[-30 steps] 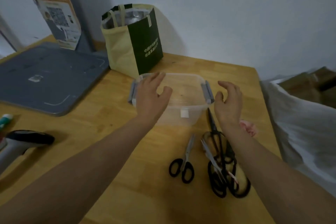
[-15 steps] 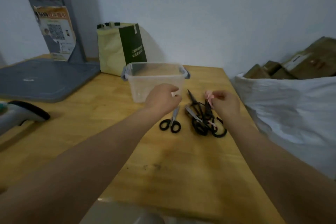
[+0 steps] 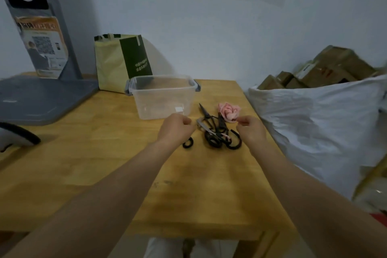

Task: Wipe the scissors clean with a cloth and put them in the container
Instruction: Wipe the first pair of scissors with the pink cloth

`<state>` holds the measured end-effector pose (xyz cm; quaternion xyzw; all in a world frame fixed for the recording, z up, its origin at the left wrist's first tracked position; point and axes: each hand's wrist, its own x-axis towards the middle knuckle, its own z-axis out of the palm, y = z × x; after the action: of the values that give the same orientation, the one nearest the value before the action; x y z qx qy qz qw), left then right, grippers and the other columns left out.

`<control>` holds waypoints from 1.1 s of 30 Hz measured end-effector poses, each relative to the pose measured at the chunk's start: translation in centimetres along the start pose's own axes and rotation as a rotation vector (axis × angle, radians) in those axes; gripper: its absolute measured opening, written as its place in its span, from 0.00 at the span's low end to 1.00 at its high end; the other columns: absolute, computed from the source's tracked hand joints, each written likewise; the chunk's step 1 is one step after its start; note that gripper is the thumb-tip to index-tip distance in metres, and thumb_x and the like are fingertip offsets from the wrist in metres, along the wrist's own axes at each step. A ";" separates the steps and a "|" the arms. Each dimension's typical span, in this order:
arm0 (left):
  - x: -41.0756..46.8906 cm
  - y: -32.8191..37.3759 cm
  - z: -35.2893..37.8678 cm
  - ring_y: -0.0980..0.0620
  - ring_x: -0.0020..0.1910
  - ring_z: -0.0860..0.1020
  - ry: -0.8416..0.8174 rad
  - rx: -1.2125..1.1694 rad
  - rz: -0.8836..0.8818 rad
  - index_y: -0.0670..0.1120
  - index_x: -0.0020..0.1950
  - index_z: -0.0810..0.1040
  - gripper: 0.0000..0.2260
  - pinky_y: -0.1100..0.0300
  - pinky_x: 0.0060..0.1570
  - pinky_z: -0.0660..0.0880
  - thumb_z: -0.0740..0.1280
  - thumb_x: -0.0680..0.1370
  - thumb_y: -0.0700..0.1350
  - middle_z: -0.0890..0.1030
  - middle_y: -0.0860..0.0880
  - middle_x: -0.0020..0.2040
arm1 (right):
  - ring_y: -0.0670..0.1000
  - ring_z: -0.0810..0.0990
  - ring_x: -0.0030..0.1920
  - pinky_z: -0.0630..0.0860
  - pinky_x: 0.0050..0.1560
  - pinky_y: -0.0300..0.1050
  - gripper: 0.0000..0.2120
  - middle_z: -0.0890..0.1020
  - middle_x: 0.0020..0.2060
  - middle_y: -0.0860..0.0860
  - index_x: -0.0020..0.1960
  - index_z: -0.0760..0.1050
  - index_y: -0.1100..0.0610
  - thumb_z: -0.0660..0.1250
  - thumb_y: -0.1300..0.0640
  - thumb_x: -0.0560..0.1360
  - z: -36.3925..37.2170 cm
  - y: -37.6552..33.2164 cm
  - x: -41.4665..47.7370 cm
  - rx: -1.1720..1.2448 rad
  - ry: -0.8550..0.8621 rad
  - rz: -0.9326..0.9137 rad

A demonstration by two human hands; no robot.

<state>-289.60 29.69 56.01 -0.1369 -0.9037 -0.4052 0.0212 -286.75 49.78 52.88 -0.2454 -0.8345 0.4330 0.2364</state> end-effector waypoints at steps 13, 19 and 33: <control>7.5 -3.2 1.7 0.51 0.57 0.77 -0.028 -0.013 -0.104 0.43 0.66 0.75 0.18 0.60 0.53 0.71 0.66 0.76 0.38 0.78 0.46 0.63 | 0.57 0.75 0.59 0.72 0.55 0.49 0.15 0.79 0.60 0.51 0.61 0.76 0.43 0.61 0.57 0.78 4.1 -0.2 10.1 -0.663 -0.113 -0.323; 9.0 -3.9 2.3 0.55 0.44 0.75 -0.045 0.016 -0.110 0.45 0.62 0.78 0.15 0.59 0.51 0.73 0.66 0.75 0.39 0.79 0.47 0.59 | 0.50 0.77 0.50 0.65 0.56 0.37 0.13 0.82 0.46 0.54 0.55 0.80 0.55 0.59 0.61 0.77 5.1 -0.1 11.6 -0.573 -0.055 -0.174; 5.1 0.1 4.3 0.48 0.35 0.79 -0.339 0.045 -0.069 0.42 0.40 0.76 0.17 0.57 0.30 0.78 0.70 0.73 0.57 0.81 0.41 0.37 | 0.53 0.73 0.58 0.73 0.56 0.48 0.18 0.72 0.58 0.53 0.54 0.81 0.52 0.55 0.66 0.78 1.0 -1.2 5.5 -0.362 -0.002 -0.308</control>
<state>-294.20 34.08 53.94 -0.1717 -0.9072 -0.3567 -0.1423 -291.78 51.99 54.36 -0.1532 -0.9265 0.2352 0.2507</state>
